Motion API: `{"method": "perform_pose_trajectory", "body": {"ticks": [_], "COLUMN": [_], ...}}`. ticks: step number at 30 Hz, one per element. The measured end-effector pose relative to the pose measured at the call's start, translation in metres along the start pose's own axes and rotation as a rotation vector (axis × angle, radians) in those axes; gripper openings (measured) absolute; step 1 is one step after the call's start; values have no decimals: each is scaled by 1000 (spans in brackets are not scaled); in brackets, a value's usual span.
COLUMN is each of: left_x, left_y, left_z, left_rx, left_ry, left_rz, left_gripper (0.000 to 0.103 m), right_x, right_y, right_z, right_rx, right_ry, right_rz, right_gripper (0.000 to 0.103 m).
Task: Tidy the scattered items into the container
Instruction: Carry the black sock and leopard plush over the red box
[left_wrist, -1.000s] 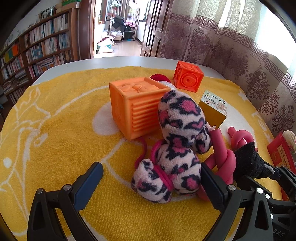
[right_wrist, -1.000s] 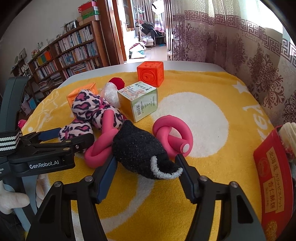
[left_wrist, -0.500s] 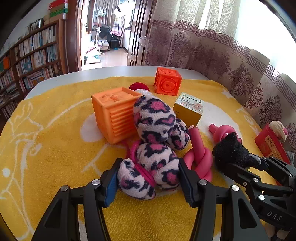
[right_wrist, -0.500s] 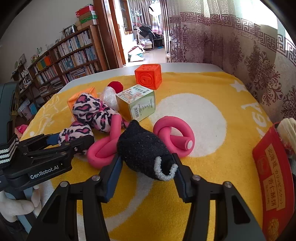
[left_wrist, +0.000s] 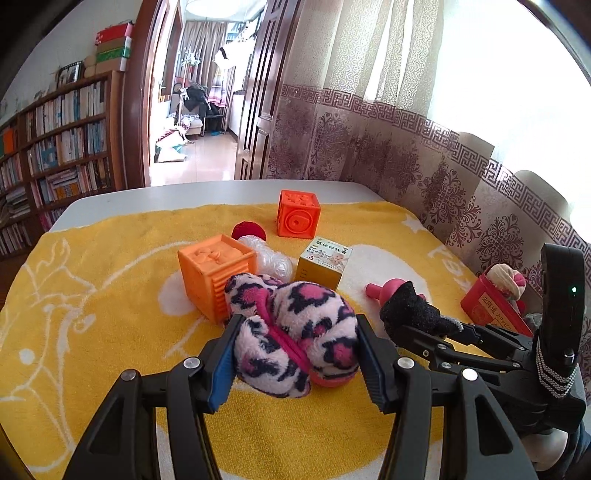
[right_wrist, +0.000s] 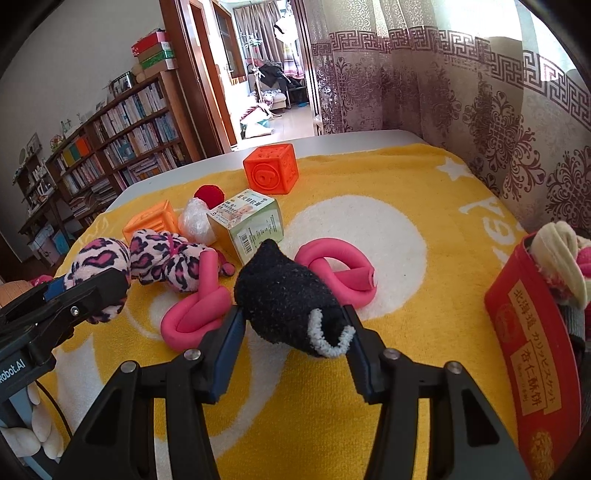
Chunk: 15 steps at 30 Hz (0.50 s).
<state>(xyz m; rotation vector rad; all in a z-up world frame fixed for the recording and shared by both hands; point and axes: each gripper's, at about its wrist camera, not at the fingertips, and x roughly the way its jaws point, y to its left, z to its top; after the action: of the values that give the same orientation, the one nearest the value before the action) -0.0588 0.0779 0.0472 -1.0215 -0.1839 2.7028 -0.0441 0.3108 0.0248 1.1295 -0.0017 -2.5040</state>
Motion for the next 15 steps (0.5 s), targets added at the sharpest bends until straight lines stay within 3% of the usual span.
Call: {"method": "perform_pose_trajectory", "body": {"ticks": [4,15], "left_x": [-7,-9], "left_y": [-9,-21], "left_z": [1,-2], "left_rx": [52,95], "left_ry": [-39,-50], "left_rz": [73,102], "left_gripper": [59,59], "right_x": [-1,-9], "right_y": [-2,-9], "right_z": [1,2], "right_rx": [11,39], "right_ry": [-8,-39], "right_rz": [-5,-25], "right_gripper": [56,56]}}
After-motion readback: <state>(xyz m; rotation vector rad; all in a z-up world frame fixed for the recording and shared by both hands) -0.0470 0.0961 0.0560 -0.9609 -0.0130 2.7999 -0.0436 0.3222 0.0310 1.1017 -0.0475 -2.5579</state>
